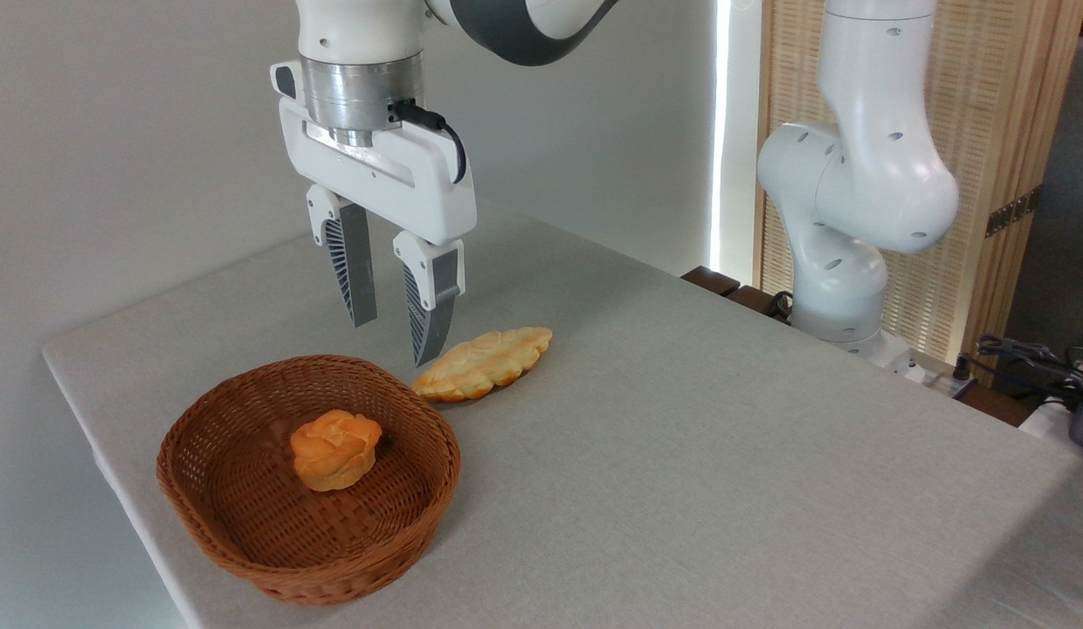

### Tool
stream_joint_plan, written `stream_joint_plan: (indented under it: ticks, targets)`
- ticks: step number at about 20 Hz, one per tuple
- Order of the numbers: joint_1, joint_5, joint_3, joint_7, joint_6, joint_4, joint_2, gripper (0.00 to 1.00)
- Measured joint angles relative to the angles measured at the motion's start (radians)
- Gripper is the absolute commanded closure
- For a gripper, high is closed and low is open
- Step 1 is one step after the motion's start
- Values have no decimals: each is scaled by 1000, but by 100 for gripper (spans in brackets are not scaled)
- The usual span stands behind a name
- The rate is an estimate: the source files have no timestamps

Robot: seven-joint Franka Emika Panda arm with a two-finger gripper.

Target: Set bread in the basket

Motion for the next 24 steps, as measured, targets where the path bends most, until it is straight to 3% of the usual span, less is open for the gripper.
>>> stream_joint_plan:
  ticks: [10, 14, 18, 24]
  targets:
    - [-11, 0, -5, 0, -30, 0, 12, 0]
    - [-19, 0, -39, 0, -30, -18, 22, 0]
    - [-52, 0, -79, 0, -7, -76, 29, 0]
    - [-109, 0, -85, 0, 42, -179, 24, 0]
